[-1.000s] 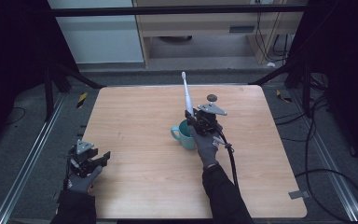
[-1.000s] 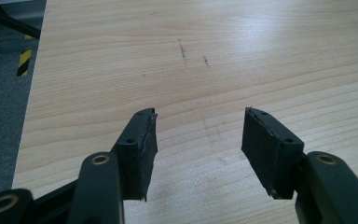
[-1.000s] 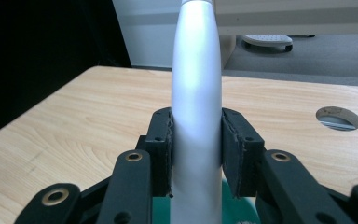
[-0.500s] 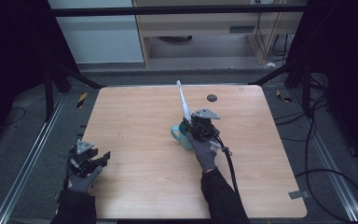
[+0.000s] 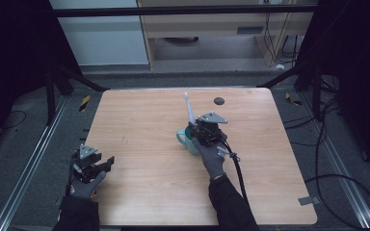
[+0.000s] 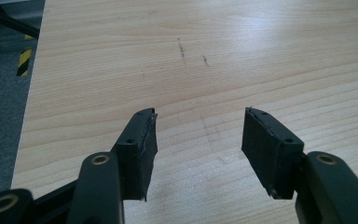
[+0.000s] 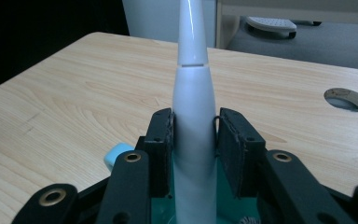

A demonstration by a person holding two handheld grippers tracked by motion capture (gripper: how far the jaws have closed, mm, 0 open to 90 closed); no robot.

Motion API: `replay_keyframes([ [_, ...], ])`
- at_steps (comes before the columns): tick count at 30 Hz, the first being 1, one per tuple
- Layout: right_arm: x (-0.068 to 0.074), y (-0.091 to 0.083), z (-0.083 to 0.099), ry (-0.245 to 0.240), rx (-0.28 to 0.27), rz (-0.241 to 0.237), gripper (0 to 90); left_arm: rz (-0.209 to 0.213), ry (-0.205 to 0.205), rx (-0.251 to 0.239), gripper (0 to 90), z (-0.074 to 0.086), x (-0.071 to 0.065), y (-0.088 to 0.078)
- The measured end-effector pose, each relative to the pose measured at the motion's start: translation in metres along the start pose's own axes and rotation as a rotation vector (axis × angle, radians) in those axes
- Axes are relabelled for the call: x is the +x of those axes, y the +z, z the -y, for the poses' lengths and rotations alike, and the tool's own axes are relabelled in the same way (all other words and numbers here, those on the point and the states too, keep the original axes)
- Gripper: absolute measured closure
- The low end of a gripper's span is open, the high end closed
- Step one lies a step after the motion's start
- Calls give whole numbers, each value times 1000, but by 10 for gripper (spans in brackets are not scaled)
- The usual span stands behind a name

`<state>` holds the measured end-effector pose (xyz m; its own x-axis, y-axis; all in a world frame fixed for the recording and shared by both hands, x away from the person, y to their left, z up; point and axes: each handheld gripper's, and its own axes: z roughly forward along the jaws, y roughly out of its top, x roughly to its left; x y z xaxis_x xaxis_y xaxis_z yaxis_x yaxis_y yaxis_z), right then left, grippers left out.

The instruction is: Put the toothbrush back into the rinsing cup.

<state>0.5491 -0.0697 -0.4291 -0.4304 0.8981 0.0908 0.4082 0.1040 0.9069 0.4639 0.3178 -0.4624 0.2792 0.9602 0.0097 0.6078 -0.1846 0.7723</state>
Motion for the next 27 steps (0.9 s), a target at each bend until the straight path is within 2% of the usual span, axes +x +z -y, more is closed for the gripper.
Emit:
replay_keyframes([
  [2, 0, -6, -2, -6, -3, 0, 602, 0, 0, 0, 442, 0, 0, 0],
  [4, -2, -19, -6, -10, -22, -9, 459, 1, 1, 1, 441, 0, 0, 0],
  [5, -2, -19, -6, -10, -22, -9, 459, 2, 1, 1, 441, 0, 0, 0],
  [8, -5, -37, -6, -19, -47, -30, 363, 3, 3, 2, 440, 0, -1, 0],
  [11, -10, -56, 1, -16, -30, -59, 286, 4, 4, 2, 438, 1, -2, 0],
  [16, -26, -82, 21, 14, 4, -89, 237, 7, 7, 3, 435, 1, -3, 1],
  [17, -34, -91, 31, 17, 17, -90, 224, 8, 7, 4, 433, 1, -3, 1],
  [20, -43, -98, 40, 18, 36, -91, 208, 11, 10, 8, 430, 2, -3, 2],
  [23, -59, -107, 56, 1, 64, -45, 200, 13, 19, 6, 425, 2, -5, 2],
  [25, -68, -111, 64, 11, 82, -33, 196, 15, 24, 8, 422, 3, -5, 2],
  [27, -82, -116, 74, 19, 111, 7, 194, 17, 25, 12, 414, 4, -5, 3],
])
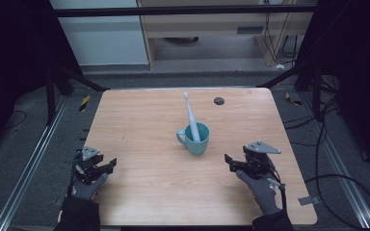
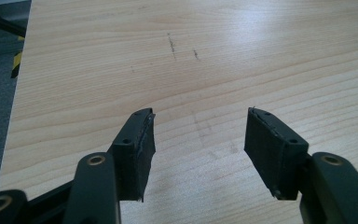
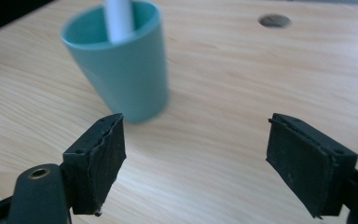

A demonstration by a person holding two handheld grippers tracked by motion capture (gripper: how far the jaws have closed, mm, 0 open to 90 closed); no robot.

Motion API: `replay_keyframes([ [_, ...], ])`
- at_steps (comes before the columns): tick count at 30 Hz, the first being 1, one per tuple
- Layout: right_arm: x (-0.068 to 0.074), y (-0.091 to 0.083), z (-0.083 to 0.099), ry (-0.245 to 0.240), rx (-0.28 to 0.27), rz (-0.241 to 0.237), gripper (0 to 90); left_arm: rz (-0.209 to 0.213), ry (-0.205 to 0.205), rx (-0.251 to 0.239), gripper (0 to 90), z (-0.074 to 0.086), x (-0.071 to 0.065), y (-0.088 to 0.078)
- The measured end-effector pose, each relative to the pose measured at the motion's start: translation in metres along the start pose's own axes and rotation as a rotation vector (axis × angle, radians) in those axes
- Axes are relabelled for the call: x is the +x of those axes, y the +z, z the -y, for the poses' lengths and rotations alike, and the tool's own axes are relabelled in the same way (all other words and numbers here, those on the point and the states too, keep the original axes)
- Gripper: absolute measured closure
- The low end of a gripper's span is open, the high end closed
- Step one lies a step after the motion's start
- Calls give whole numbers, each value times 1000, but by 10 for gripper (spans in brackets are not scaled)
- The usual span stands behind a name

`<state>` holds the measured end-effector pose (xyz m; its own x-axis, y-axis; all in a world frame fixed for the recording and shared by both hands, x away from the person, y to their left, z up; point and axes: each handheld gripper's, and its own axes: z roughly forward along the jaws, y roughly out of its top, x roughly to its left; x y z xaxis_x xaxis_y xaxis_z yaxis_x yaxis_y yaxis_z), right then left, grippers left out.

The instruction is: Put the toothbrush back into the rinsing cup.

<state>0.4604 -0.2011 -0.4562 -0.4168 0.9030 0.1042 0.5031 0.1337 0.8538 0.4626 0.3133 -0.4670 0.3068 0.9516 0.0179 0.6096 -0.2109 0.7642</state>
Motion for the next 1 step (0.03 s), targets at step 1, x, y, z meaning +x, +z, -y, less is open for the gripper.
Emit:
replay_keyframes([
  [1, 0, 0, 0, 0, 0, 0, 194, -2, 2, 0, 414, 0, 0, 0],
])
